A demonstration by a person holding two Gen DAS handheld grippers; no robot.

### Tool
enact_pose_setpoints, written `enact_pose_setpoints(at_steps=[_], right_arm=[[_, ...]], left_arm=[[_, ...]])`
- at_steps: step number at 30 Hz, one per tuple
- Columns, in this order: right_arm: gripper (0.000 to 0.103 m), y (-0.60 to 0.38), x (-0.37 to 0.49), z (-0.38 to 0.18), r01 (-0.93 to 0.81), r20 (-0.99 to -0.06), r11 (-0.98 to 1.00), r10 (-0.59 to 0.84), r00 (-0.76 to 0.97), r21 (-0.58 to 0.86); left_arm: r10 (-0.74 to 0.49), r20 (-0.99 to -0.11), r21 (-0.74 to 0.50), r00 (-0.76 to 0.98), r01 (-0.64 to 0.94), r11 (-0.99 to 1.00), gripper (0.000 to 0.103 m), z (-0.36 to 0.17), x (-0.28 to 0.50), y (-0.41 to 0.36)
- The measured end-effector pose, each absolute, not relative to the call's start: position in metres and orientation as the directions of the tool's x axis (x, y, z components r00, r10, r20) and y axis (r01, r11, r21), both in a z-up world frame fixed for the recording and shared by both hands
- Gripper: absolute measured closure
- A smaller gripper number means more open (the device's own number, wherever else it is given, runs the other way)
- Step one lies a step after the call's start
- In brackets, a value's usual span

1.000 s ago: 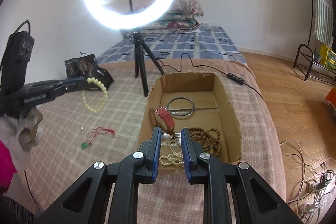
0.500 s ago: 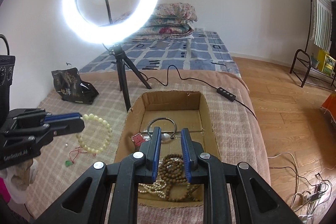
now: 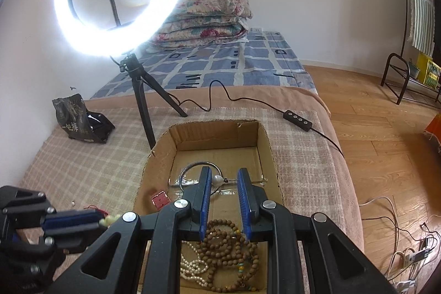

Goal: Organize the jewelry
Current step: 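Open left gripper to drop the bracelet while right gripper releases the earring into the box, then move left gripper to the second pearl earring while right gripper approaches the green jade pendant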

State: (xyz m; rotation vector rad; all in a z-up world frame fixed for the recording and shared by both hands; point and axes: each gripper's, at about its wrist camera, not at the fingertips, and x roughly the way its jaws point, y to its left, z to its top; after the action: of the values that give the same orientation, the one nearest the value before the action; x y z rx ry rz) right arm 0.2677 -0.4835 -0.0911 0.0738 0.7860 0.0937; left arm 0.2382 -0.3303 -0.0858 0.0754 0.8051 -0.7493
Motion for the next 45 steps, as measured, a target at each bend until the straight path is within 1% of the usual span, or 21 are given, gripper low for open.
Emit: enact_pose_setpoints(at_steps=[1,3,5,6,7,8,9,10,11,12,13,14,16,17,21,30,45], right_arm=[[0.084,-0.483,0.269,-0.091,-0.054,-0.702,0.993,0.112,0.703,0.105],[0.08,-0.484,0.269,-0.091,-0.048,-0.699,0.992,0.118,0.706,0.119],[0.07,-0.485,0.27,-0.09,-0.038,-0.692,0.992,0.114,0.712,0.124],[0.068,-0.486,0.27,-0.089,-0.031,-0.69,0.992,0.109,0.716,0.125],[0.059,-0.486,0.27,-0.089,-0.028,-0.688,0.992,0.108,0.718,0.127],[0.046,-0.487,0.27,-0.088,-0.021,-0.685,0.992,0.104,0.721,0.128],[0.039,-0.488,0.268,-0.086,-0.007,-0.68,0.992,0.09,0.728,0.124],[0.029,-0.488,0.268,-0.085,0.0,-0.675,0.993,0.082,0.733,0.121],[0.023,-0.489,0.266,-0.084,0.01,-0.669,0.993,0.07,0.74,0.115],[0.02,-0.49,0.266,-0.083,0.018,-0.669,0.993,0.063,0.741,0.114],[0.013,-0.49,0.266,-0.082,0.026,-0.669,0.993,0.056,0.742,0.112],[0.008,-0.491,0.266,-0.081,0.032,-0.668,0.994,0.049,0.743,0.108],[0.004,-0.489,0.266,-0.081,0.041,-0.671,0.995,0.032,0.741,0.093],[0.002,-0.488,0.266,-0.081,0.045,-0.672,0.995,0.023,0.74,0.084],[0.0,-0.485,0.265,-0.081,0.06,-0.682,0.996,-0.001,0.731,0.062],[0.0,-0.479,0.256,-0.073,0.073,-0.679,0.996,-0.016,0.734,0.055],[0.0,-0.463,0.224,-0.044,0.089,-0.654,0.995,-0.045,0.756,0.034]], left_arm=[[-0.58,-0.678,-0.211,0.451,0.637,0.741,0.098,-0.086,0.238,-0.332],[-0.58,-0.682,-0.205,0.446,0.644,0.737,0.097,-0.088,0.238,-0.334],[-0.577,-0.677,-0.194,0.456,0.646,0.738,0.097,-0.088,0.237,-0.336],[-0.571,-0.677,-0.183,0.465,0.645,0.742,0.097,-0.088,0.236,-0.336],[-0.566,-0.678,-0.173,0.47,0.645,0.744,0.094,-0.088,0.236,-0.337],[-0.564,-0.678,-0.17,0.471,0.646,0.744,0.08,-0.089,0.236,-0.336],[-0.565,-0.677,-0.168,0.472,0.649,0.742,0.061,-0.089,0.236,-0.336],[-0.569,-0.671,-0.166,0.476,0.652,0.74,0.055,-0.089,0.234,-0.334],[-0.567,-0.667,-0.158,0.483,0.652,0.742,0.047,-0.089,0.233,-0.333],[-0.56,-0.665,-0.146,0.494,0.65,0.746,0.041,-0.089,0.231,-0.332],[-0.555,-0.665,-0.138,0.499,0.649,0.748,0.038,-0.089,0.23,-0.332],[-0.556,-0.665,-0.138,0.499,0.649,0.748,0.034,-0.089,0.23,-0.331],[-0.558,-0.67,-0.143,0.491,0.652,0.745,0.034,-0.09,0.23,-0.331],[-0.555,-0.673,-0.143,0.489,0.65,0.747,0.033,-0.091,0.23,-0.331],[-0.547,-0.681,-0.15,0.486,0.639,0.754,0.033,-0.092,0.23,-0.329],[-0.543,-0.672,-0.149,0.503,0.627,0.765,0.033,-0.084,0.223,-0.32],[-0.535,-0.642,-0.124,0.549,0.614,0.78,0.032,-0.055,0.197,-0.288]])
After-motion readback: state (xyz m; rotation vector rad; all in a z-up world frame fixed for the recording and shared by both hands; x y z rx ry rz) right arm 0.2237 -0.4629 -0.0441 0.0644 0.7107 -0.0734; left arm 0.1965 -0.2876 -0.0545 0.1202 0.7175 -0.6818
